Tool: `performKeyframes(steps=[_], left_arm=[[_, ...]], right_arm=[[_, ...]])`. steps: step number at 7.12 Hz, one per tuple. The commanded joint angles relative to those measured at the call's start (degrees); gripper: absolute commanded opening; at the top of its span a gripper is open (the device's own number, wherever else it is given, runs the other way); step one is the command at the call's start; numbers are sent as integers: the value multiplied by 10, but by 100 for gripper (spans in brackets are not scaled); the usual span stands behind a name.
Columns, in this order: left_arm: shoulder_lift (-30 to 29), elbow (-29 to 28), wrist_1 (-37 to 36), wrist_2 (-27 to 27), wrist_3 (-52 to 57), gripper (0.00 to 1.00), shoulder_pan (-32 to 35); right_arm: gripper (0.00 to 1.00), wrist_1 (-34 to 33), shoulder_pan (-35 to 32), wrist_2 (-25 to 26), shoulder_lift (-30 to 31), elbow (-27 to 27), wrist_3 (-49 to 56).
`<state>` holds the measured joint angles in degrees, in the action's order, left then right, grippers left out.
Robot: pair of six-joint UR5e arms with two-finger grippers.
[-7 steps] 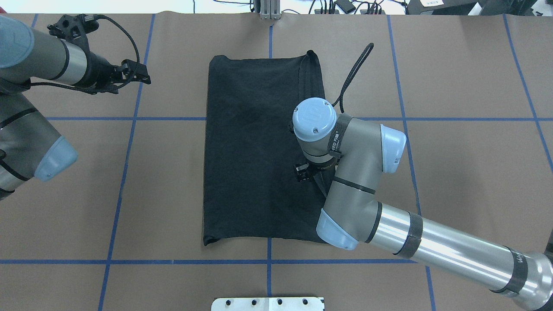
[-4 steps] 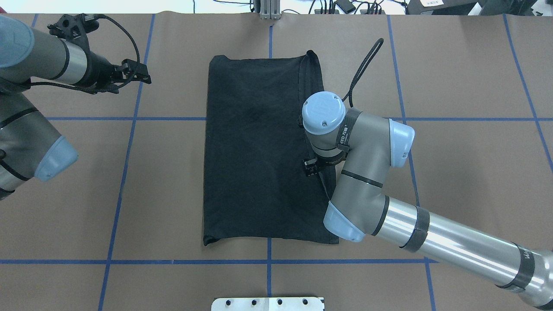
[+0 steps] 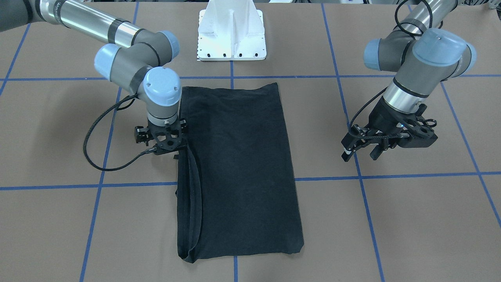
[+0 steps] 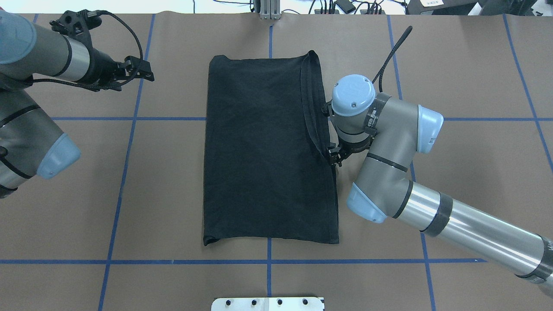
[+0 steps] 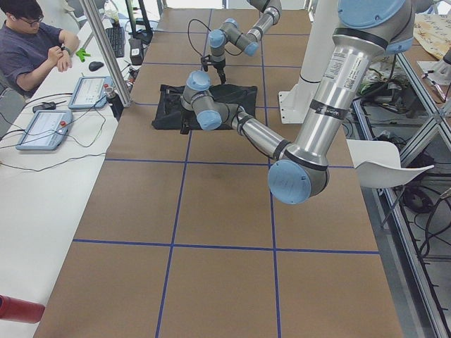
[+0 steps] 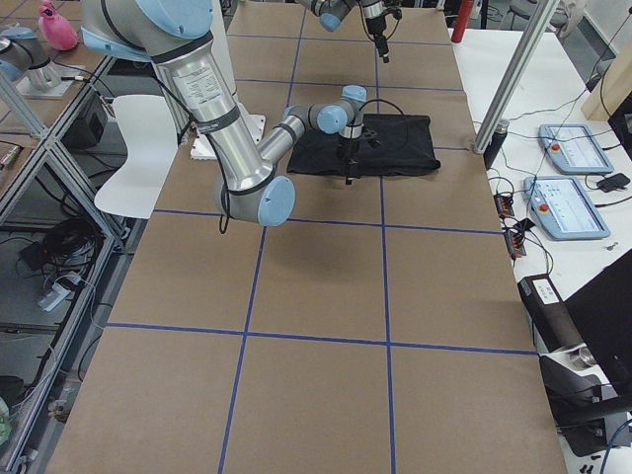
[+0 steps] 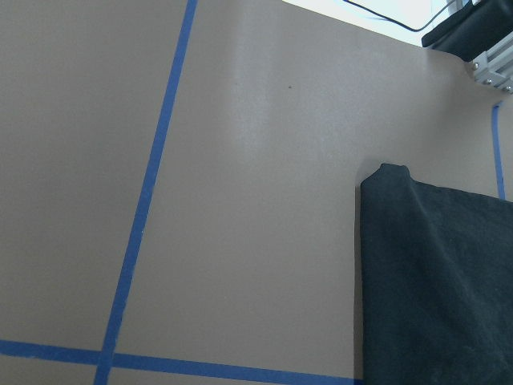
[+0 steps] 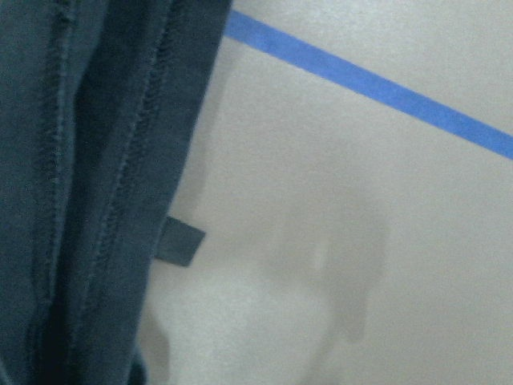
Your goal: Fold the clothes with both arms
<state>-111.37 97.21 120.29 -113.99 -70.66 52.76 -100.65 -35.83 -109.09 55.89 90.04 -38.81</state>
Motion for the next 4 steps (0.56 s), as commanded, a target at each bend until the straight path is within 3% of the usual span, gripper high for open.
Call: performKeyframes(steps=[1,2,4], left_arm=[[-2,0,-1,0,0,100,0],[-1,-1,-1,0,0,100,0],[-2,-4,-1,0,1,100,0]], right_arm=[[100,-1,-28,-32,12,21,15],[100,0,-43,-59,8,32,15],[100,3,-32,-44,-18,35,15]])
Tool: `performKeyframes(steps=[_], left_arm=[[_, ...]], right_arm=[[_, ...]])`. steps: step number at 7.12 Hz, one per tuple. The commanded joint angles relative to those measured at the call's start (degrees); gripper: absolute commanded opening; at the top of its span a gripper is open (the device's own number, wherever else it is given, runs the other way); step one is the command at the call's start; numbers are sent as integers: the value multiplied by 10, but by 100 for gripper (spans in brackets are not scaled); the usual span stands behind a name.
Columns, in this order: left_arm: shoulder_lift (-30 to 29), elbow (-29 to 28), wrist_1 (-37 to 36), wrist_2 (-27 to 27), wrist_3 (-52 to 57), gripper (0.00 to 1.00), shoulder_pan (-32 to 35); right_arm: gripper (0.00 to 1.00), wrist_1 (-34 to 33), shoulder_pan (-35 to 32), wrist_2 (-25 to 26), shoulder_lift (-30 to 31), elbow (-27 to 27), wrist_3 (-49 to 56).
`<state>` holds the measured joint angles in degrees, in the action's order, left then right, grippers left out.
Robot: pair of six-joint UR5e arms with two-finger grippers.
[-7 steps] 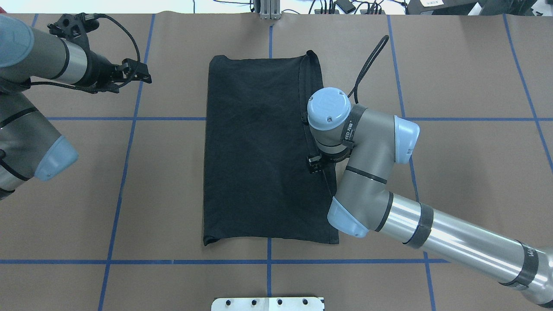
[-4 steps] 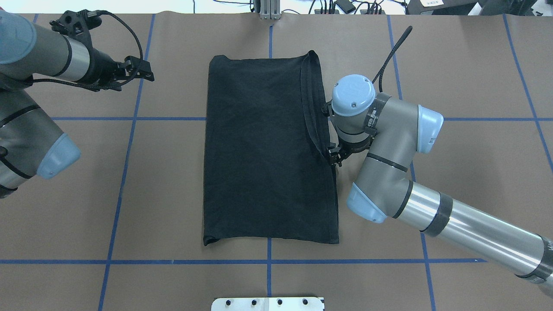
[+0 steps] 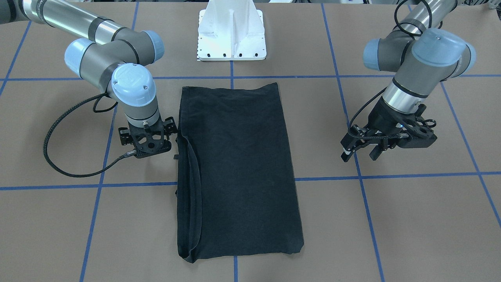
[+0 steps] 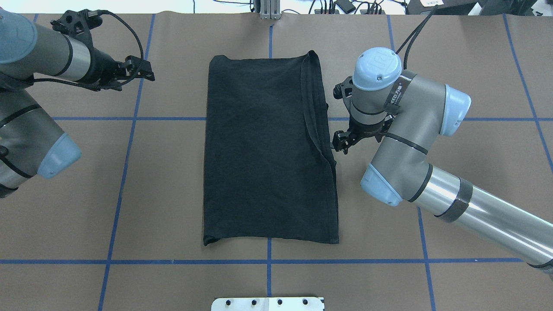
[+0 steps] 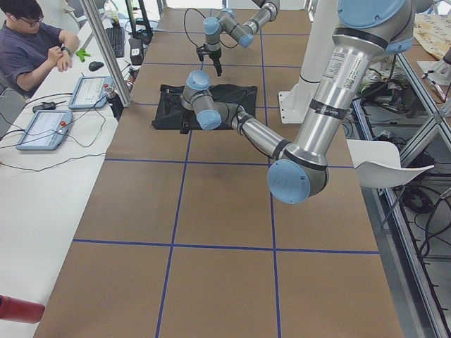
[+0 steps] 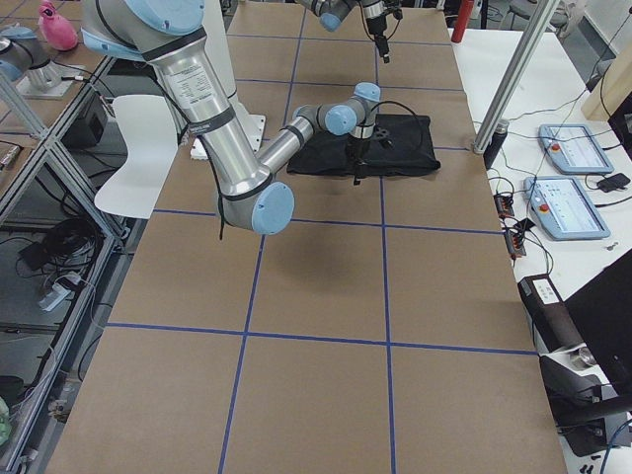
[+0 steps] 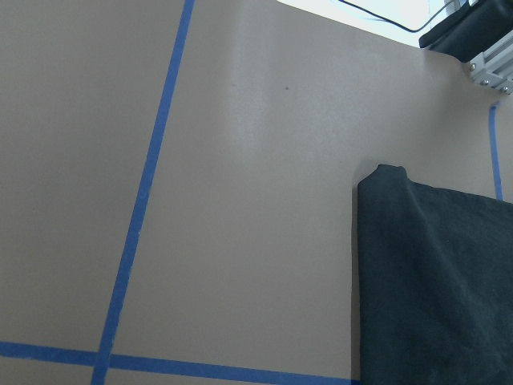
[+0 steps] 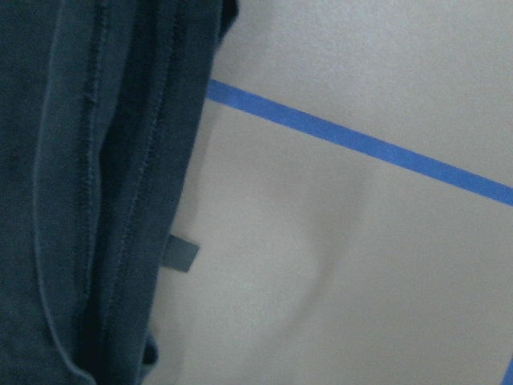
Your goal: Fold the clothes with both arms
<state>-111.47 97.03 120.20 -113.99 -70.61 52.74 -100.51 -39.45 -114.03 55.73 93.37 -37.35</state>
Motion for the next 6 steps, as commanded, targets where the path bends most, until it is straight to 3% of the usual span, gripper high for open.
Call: performKeyframes(steps=[1,5,6], left_arm=[[0,-3,0,0,0,100,0],[1,-4,0,-1,0,100,0],[1,-3,0,-1,0,100,1]], right_arm=[[100,2,16,31,-37,-12,-1],[100,14,27,64,-124,-124,-2],[100,45,34,73,-134,-158,-7]])
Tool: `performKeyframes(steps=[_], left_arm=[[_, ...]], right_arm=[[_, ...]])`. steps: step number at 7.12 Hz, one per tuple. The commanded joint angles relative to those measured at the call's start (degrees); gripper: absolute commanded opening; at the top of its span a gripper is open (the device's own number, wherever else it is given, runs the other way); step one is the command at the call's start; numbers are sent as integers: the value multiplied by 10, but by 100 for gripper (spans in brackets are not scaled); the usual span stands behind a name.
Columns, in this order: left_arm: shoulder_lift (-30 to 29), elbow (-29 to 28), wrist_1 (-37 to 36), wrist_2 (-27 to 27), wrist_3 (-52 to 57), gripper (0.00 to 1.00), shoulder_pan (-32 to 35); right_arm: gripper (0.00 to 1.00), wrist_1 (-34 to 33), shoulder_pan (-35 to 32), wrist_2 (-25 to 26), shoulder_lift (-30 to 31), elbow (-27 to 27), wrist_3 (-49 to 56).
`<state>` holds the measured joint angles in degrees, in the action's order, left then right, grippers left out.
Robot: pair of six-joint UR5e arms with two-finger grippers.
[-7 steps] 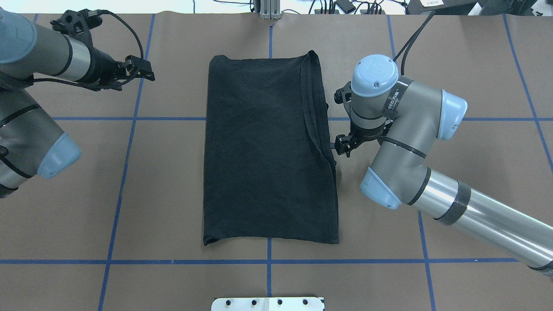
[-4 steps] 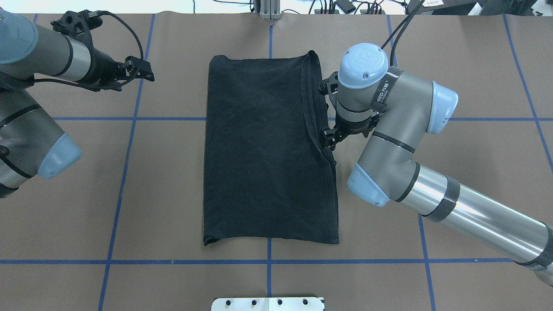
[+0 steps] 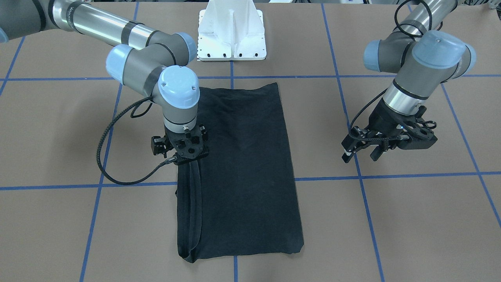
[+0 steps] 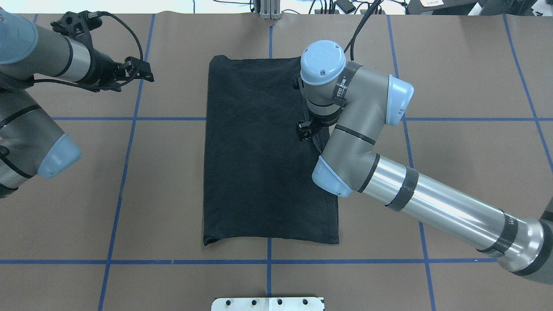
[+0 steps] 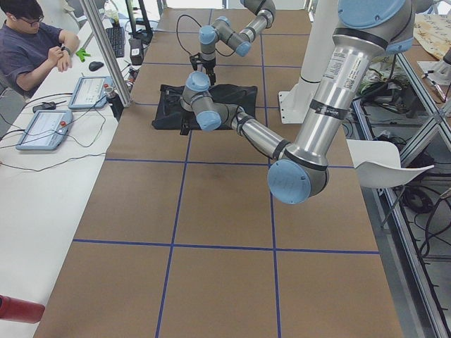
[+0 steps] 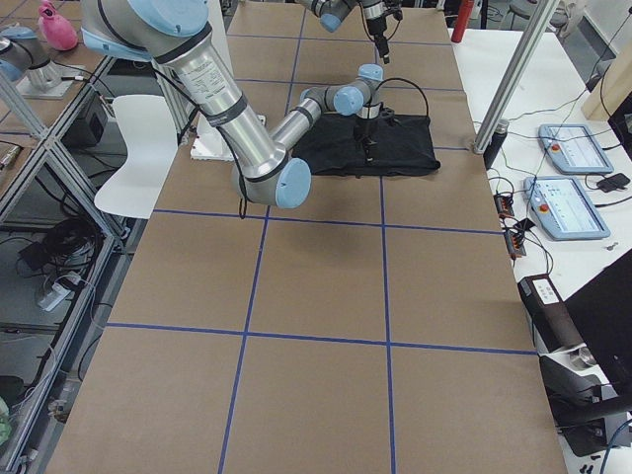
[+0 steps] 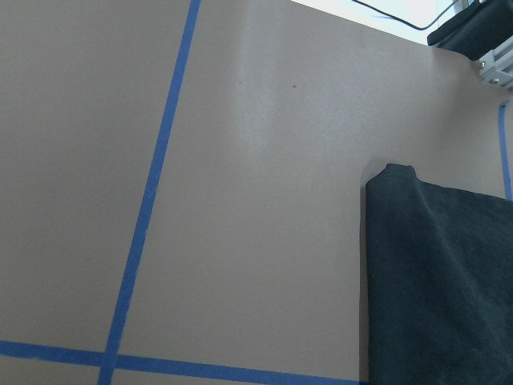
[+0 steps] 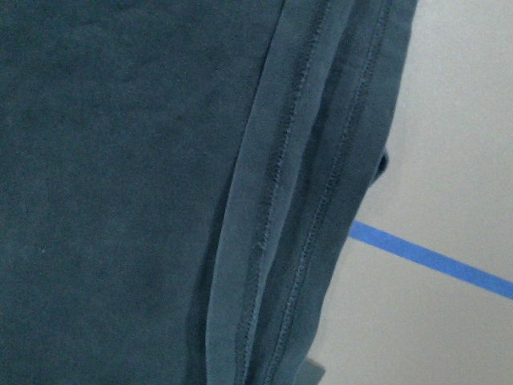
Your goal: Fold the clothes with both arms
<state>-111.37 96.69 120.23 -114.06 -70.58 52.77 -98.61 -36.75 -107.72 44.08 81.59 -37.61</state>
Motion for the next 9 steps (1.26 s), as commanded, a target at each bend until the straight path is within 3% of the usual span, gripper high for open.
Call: performKeyframes(steps=[1,7,9], left_arm=[[0,1,-1,0,0,100,0],[-4,2,-1,0,-1,100,0],[-9,0,-1,0,-2,100,0]], right_arm=[[100,52,12,12,-17,-64,-5],[100,48,-18,1,14,-64,18],[100,47,-54,-37,53,-44,56]])
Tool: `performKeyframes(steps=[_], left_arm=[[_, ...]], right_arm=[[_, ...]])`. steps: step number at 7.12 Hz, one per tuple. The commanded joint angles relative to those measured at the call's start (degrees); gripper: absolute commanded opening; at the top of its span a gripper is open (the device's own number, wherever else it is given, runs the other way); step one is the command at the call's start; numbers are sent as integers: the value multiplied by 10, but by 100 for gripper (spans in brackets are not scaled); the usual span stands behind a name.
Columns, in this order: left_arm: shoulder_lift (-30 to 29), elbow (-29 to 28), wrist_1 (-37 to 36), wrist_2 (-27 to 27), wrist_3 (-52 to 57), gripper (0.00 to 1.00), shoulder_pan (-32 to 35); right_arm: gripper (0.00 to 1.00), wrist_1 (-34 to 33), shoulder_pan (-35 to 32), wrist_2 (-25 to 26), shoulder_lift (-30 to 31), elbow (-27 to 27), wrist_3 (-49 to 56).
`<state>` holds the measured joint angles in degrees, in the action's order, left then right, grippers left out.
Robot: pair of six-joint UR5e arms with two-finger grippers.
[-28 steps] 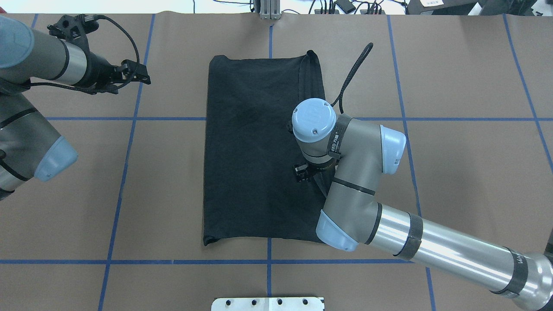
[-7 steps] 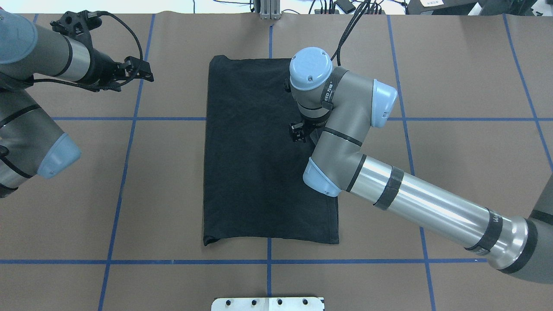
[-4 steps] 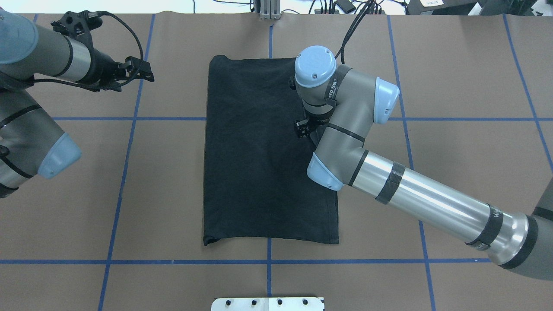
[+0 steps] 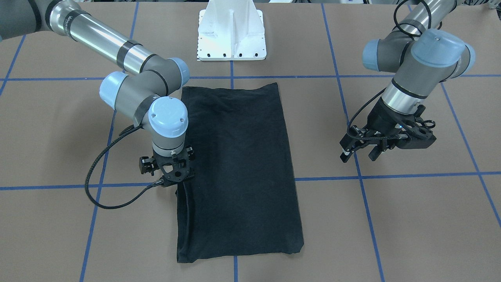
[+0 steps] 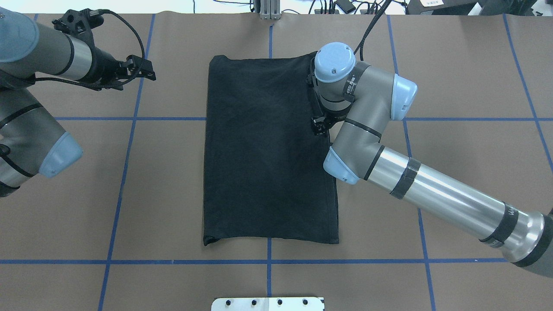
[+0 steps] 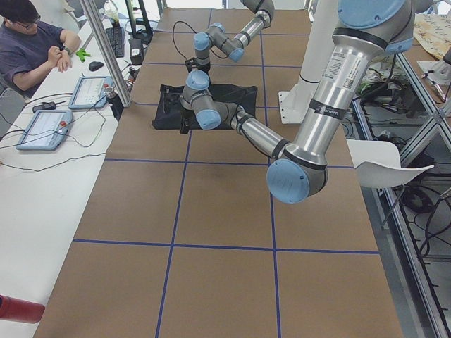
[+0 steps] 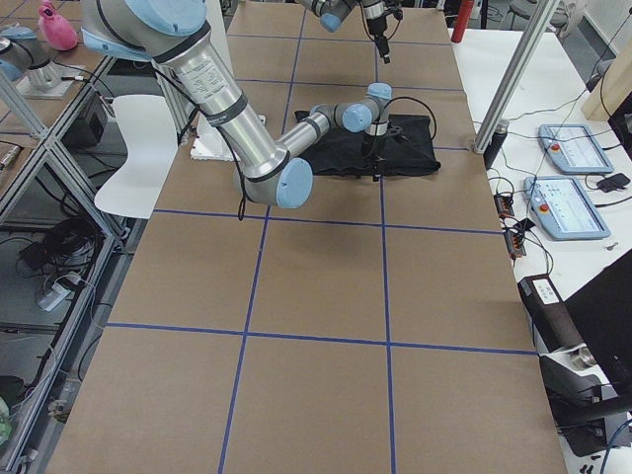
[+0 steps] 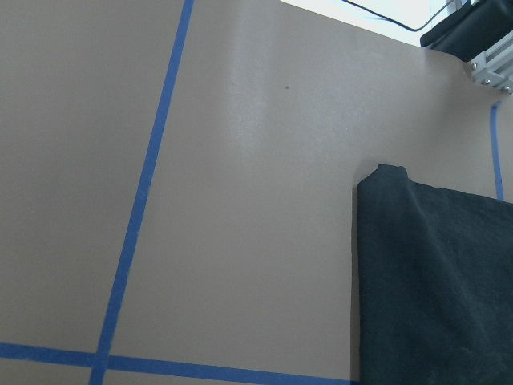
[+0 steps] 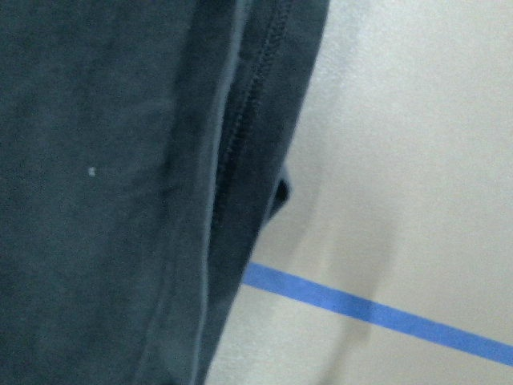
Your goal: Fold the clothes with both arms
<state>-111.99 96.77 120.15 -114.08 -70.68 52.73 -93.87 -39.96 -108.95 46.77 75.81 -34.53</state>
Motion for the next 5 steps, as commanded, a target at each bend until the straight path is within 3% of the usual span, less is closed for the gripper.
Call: performKeyframes(steps=[1,3,5], left_arm=[[-4,2,-5,0,-1,100,0],[-12,3,-13,0,0,100,0],[-32,5,-12,0,1,100,0]], right_arm=[[100,2,-34,-36,46,28,35],[100,-1,-56,-77,46,62,35],[100,7,-52,-77,37,69,25]])
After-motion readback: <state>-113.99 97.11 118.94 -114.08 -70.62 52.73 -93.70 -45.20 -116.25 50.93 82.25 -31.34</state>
